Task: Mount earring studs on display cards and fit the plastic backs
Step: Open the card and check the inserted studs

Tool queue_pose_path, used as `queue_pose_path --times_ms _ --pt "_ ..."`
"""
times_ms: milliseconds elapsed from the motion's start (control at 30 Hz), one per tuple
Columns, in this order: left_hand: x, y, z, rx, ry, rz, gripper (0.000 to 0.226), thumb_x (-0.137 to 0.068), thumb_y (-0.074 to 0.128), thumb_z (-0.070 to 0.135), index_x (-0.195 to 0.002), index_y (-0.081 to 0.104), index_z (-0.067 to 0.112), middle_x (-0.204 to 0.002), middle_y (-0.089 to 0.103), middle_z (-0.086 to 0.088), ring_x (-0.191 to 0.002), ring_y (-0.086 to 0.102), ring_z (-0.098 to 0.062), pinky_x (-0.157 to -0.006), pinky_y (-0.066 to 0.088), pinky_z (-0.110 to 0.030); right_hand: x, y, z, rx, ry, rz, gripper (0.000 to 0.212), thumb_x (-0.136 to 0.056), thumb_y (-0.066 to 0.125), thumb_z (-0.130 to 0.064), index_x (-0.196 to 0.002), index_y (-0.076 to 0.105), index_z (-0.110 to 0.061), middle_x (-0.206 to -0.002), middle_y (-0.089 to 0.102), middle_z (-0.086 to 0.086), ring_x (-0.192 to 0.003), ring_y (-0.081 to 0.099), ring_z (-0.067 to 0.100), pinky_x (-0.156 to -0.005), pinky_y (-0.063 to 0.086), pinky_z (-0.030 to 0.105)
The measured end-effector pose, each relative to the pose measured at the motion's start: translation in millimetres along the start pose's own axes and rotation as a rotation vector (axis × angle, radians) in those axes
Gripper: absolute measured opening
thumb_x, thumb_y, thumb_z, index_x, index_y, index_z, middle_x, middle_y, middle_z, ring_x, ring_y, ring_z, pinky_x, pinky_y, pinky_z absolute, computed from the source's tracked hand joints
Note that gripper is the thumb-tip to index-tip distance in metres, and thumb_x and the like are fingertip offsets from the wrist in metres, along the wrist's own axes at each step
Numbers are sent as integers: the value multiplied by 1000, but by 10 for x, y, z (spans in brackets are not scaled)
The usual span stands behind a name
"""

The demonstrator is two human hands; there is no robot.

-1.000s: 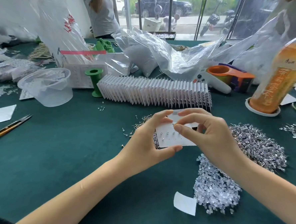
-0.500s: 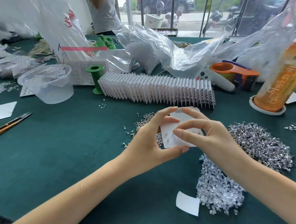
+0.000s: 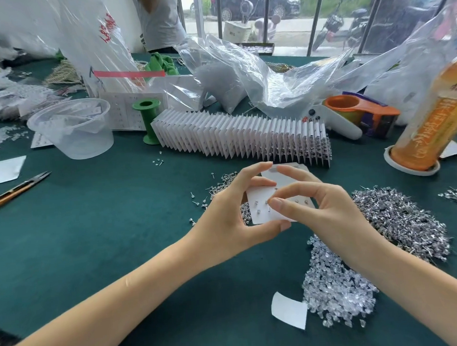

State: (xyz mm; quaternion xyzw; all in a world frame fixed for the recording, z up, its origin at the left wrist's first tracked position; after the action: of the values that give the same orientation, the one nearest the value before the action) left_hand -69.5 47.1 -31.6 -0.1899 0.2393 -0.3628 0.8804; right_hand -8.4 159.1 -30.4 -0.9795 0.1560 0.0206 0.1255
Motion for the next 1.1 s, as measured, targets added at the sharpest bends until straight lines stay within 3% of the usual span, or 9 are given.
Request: queue_pose_path --times_ms 167,333,500,600,667,733,867,967,1100 --pt "4 -1 17 2 5 -5 77 -74 79 32 -136 35 38 -119 59 15 -114 55 -1 -101 41 -25 4 15 -1 -38 -2 0 4 -77 75 -21 -76 77 -24 -134 51 -20 -129 38 -8 -94 34 13" --pt "4 -11 33 5 17 8 76 -73 79 30 -136 36 38 -118 60 14 -115 56 -4 -103 42 -34 18 36 22 -65 -8 -7 7 -77 75 -14 -76 76 -21 -133 53 -18 -131 38 -5 -104 39 31" --pt "-1 -15 34 -9 27 15 78 -73 80 32 -136 35 38 -118 60 16 -112 57 -4 -101 43 -32 38 9 -65 -23 -89 13 16 -79 75 -12 -88 70 -25 -129 56 -15 -125 45 -4 -92 41 13" --pt "-4 -41 31 0 26 37 78 -71 79 35 -136 35 40 -118 59 18 -110 57 -4 -99 44 -30 80 -149 -131 107 -164 170 17 -81 73 -16 -93 65 -25 -110 65 -12 -110 56 3 -90 43 18" --pt "-9 -71 21 9 19 62 78 -70 79 35 -134 36 41 -118 59 19 -107 58 -4 -94 47 -28 152 -300 -167 132 -164 318 14 -80 72 -25 -88 61 -23 -88 64 -9 -84 59 6 -75 46 21" --pt "-16 -104 12 21 13 86 77 -70 79 34 -134 36 42 -117 58 21 -105 59 -4 -88 50 -24 250 -377 -205 56 -167 371 23 -76 70 -35 -77 57 -17 -66 54 -2 -58 47 8 -54 40 16" --pt "-25 -170 31 32 19 150 80 -69 80 33 -134 33 43 -118 58 19 -106 59 -3 -91 46 -18 370 -351 -150 -97 -26 294 33 -68 68 -43 -58 57 -13 -44 43 -3 -36 32 7 -36 27 13" --pt "-22 -162 93 46 31 193 82 -69 79 36 -136 31 41 -119 59 16 -111 56 -3 -98 44 -25 409 -93 15 -206 204 68 37 -57 70 -46 -68 68 -11 -51 58 5 -32 39 11 -32 27 15" --pt "-20 -47 240 32 61 196 83 -69 77 42 -137 30 39 -119 59 17 -116 52 1 -102 40 -28 503 165 184 -439 354 -35 44 -59 70 -38 -89 71 -6 -80 72 18 -61 68 23 -38 46 24"
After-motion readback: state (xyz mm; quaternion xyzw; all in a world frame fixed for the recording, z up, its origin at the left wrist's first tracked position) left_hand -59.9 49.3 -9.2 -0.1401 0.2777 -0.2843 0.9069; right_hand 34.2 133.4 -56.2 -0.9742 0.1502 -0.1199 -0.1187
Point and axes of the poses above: each hand's wrist, its own x-axis away from the middle knuckle, its own y-axis out of the palm, z = x × y, the point moved 9 cm from there along -x, towards the middle knuckle
